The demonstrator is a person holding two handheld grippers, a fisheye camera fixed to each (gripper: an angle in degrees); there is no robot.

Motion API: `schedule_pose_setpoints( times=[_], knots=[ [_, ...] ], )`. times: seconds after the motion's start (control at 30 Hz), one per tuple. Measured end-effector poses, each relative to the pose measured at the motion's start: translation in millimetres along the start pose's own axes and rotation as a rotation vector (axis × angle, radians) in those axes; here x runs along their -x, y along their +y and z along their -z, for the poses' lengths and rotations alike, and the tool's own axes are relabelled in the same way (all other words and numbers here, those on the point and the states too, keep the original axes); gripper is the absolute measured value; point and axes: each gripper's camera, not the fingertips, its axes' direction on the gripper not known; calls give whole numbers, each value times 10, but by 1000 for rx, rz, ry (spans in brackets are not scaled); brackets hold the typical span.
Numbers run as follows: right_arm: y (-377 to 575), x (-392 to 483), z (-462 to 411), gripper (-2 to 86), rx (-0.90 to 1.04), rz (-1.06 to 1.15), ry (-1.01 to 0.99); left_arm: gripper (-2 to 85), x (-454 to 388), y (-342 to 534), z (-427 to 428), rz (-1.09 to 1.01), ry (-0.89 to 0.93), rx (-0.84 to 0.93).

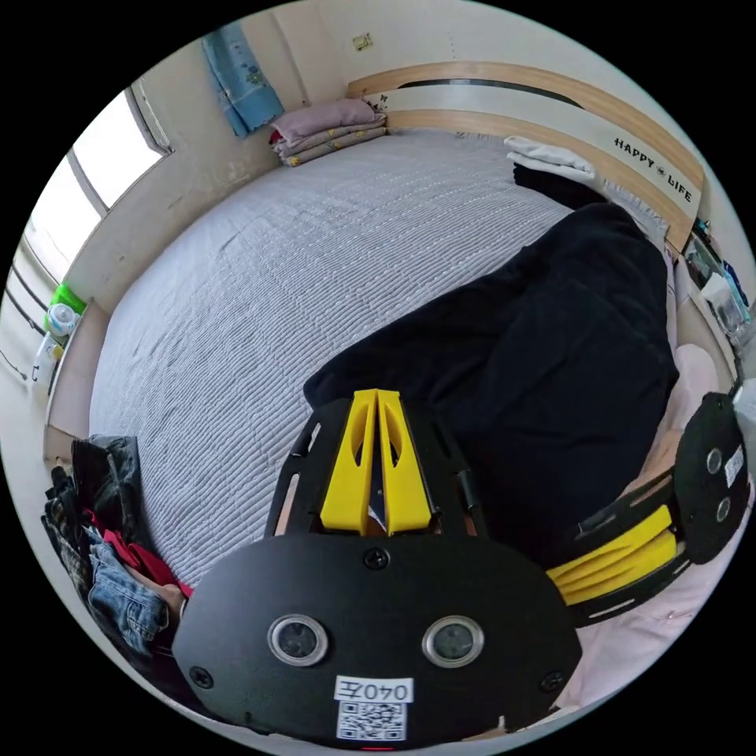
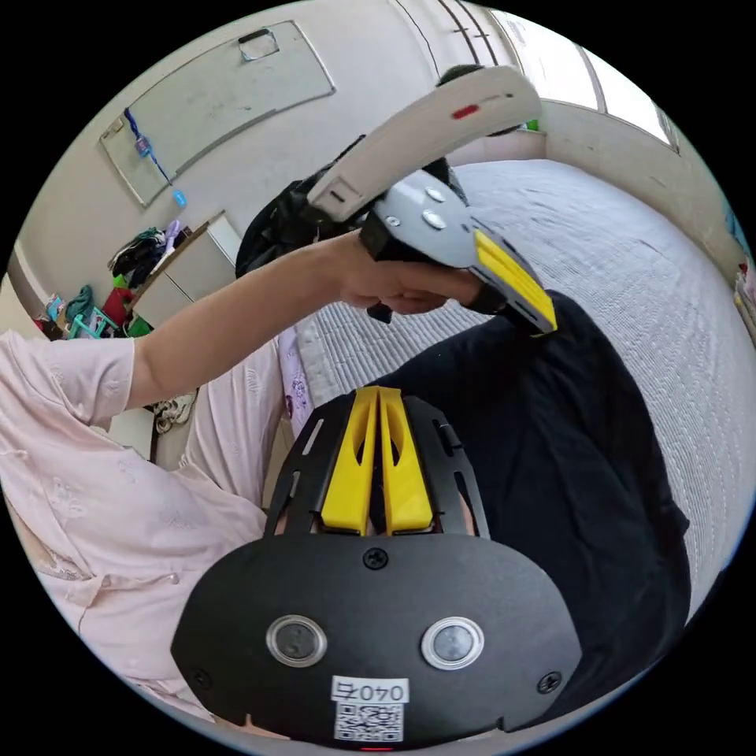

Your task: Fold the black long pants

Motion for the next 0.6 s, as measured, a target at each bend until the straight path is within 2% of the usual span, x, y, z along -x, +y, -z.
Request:
schedule_pose_setpoints(
  times=[0.07, 0.2, 0.3, 0.4, 0.5, 0.6],
  knots=[
    [133, 56, -244, -10, 42, 24, 67, -9, -50, -2, -238, -16, 2, 70],
    [347, 106, -216, -9, 21, -18, 61, -9, -186, -33, -333, -46, -94, 68],
    [315, 51, -199, -10, 43, -46, 48, -9, -83, -44, -285, -1, -42, 78],
    [286, -23, 73, -10, 44, -16, 10, -9, 143, 214, 222, 152, 14, -94],
    [345, -322, 423, -10, -65, -118, 135, -9, 151, 706, 783, 235, 101, -266],
    [251, -710, 483, -10, -97, -207, 137, -9, -217, 1081, 876, 219, 78, -231]
  ],
)
